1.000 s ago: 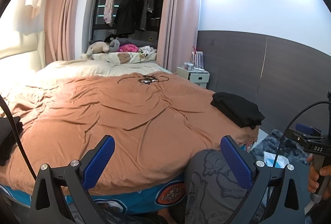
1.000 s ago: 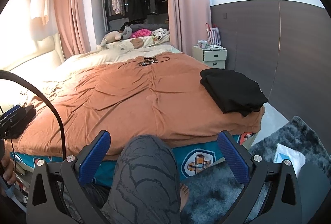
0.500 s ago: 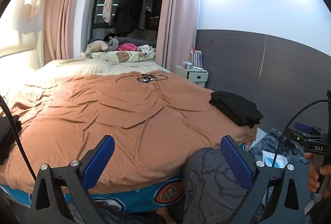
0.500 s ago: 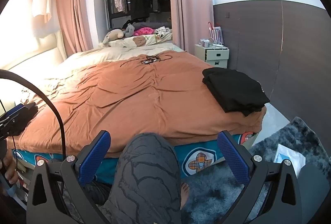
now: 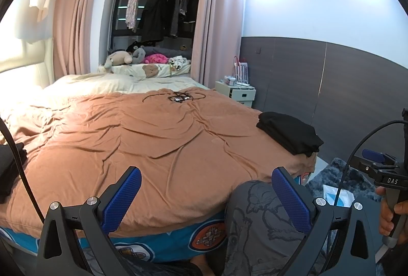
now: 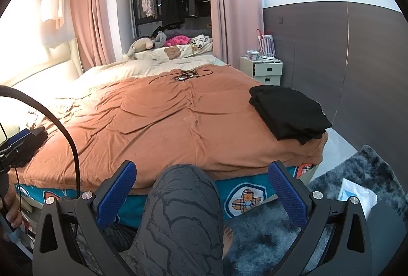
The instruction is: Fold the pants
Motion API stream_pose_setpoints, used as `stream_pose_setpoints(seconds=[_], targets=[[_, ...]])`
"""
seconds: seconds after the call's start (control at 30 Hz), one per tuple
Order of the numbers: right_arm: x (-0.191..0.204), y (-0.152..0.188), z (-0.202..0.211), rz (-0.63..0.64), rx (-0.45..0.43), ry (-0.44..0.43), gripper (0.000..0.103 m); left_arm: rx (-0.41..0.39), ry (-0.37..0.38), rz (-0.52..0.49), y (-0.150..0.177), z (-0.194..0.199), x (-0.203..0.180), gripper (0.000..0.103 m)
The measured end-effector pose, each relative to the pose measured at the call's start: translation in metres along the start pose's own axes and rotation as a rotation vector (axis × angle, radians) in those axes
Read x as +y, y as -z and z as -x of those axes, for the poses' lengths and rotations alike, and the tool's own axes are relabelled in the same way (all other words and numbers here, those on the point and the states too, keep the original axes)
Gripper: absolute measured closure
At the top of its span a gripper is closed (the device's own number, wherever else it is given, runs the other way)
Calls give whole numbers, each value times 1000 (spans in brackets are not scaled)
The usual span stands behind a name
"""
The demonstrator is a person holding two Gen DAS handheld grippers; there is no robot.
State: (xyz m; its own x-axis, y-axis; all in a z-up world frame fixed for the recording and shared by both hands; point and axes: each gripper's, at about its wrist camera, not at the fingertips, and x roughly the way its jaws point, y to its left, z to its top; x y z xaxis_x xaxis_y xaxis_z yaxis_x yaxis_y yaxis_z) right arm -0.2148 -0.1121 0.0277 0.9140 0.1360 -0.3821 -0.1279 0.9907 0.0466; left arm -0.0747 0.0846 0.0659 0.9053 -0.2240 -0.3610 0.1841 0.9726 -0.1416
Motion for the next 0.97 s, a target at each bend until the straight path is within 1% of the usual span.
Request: stream_pose_setpoints(seconds=[0.67,0.97], targets=[[-1,0,0,-5,4,-1,0,-4,7,-2,0,3,-2,0],[0,-1,1,-7,10,-5,0,-8,2,-11,-4,10,-7,0]])
